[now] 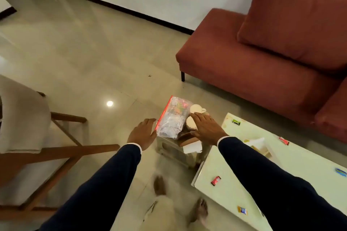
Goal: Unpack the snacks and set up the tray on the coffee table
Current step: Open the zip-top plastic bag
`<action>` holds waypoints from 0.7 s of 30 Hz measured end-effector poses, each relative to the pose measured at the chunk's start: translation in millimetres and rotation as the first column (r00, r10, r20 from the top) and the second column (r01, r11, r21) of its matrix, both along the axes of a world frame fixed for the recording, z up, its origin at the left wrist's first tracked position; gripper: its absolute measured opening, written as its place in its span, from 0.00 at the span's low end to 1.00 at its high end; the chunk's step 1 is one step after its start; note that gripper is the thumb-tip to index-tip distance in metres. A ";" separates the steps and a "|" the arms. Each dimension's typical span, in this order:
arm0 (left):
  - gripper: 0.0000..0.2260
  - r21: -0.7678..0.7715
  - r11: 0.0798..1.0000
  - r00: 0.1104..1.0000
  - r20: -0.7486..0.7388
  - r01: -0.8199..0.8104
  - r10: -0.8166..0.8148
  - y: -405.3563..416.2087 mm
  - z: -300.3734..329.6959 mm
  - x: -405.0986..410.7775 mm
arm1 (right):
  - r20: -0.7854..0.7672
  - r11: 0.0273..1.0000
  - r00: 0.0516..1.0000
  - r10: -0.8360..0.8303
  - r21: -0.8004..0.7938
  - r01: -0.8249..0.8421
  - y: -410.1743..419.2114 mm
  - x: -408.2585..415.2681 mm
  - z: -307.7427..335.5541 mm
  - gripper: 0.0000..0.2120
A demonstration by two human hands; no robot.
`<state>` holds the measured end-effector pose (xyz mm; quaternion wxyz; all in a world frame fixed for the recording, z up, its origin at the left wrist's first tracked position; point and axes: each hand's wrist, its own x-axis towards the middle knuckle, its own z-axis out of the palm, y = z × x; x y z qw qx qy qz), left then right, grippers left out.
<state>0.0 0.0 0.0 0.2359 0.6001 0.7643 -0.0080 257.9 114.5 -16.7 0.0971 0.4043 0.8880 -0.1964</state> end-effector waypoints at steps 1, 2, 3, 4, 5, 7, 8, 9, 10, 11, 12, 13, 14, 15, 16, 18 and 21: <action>0.24 -0.023 1.000 1.000 -0.007 0.001 -0.001 10.7 -6.4 -6.7 | 0.000 0.999 1.000 -0.021 -0.043 0.021 6.1 -8.8 -6.0 0.36; 0.23 -0.040 0.999 1.000 -0.018 0.016 -0.017 22.7 -14.6 -14.8 | -0.020 0.995 0.998 -0.061 -0.074 0.059 13.8 -17.6 -12.9 0.36; 0.22 -0.055 0.997 0.998 -0.033 0.045 -0.047 34.0 -26.8 -23.2 | -0.019 0.990 0.995 -0.097 -0.102 0.095 19.3 -26.1 -20.7 0.36; 0.22 -0.091 0.994 0.997 -0.037 0.065 -0.068 42.2 -35.0 -28.9 | -0.007 0.984 0.993 -0.118 -0.135 0.116 21.5 -32.7 -25.7 0.35; 0.22 -0.115 0.990 0.996 -0.034 0.080 -0.084 55.3 -47.7 -37.8 | 0.001 0.973 0.988 -0.153 -0.173 0.151 28.0 -43.2 -35.5 0.35; 0.22 -0.180 0.979 0.995 0.005 0.098 -0.099 79.1 -74.6 -56.2 | 0.007 0.943 0.974 -0.226 -0.248 0.220 38.3 -64.7 -54.7 0.36; 0.22 -0.229 0.969 0.996 0.033 0.090 -0.084 89.9 -87.7 -65.3 | 0.023 0.921 0.965 -0.260 -0.296 0.255 43.3 -76.2 -63.8 0.36; 0.22 -0.271 0.960 0.996 0.063 0.074 -0.059 98.2 -100.0 -71.8 | 0.040 0.894 0.954 -0.296 -0.341 0.291 45.3 -84.4 -73.0 0.37; 0.23 -0.311 0.948 0.995 0.089 0.066 -0.040 107.9 -114.5 -79.4 | 0.056 0.865 0.943 -0.329 -0.383 0.325 49.2 -94.3 -85.0 0.37; 0.23 -0.343 0.937 0.995 0.090 0.069 -0.040 116.0 -130.3 -86.7 | 0.071 0.837 0.929 -0.362 -0.414 0.358 53.1 -104.7 -96.8 0.37; 0.23 -0.370 0.924 0.995 0.072 0.095 -0.073 122.1 -147.1 -92.3 | 0.086 0.812 0.916 -0.392 -0.434 0.389 55.1 -114.1 -108.0 0.37; 0.23 -0.399 0.908 0.992 0.045 0.123 -0.115 127.2 -163.0 -97.3 | 0.099 0.789 0.901 -0.422 -0.451 0.418 56.3 -122.6 -118.5 0.37; 0.24 -0.427 0.895 0.991 0.033 0.132 -0.131 129.5 -175.5 -100.3 | 0.106 0.767 0.890 -0.443 -0.469 0.438 55.2 -128.9 -127.2 0.37; 0.26 -0.453 0.882 0.992 0.051 0.127 -0.117 132.2 -188.5 -103.4 | 0.117 0.746 0.882 -0.457 -0.489 0.452 55.1 -135.7 -137.0 0.37; 0.27 -0.470 0.876 0.993 0.088 0.108 -0.075 134.4 -201.7 -106.6 | 0.129 0.727 0.875 -0.467 -0.506 0.463 55.5 -141.1 -148.4 0.37; 0.30 -0.518 0.855 0.964 0.234 0.014 0.126 138.9 -218.0 -110.2 | 0.156 0.690 0.857 -0.492 -0.531 0.493 55.5 -149.2 -164.6 0.38; 0.34 -0.607 0.785 0.798 0.408 -0.126 0.444 144.2 -229.6 -110.5 | 0.181 0.619 0.816 -0.548 -0.569 0.542 59.7 -159.3 -176.5 0.40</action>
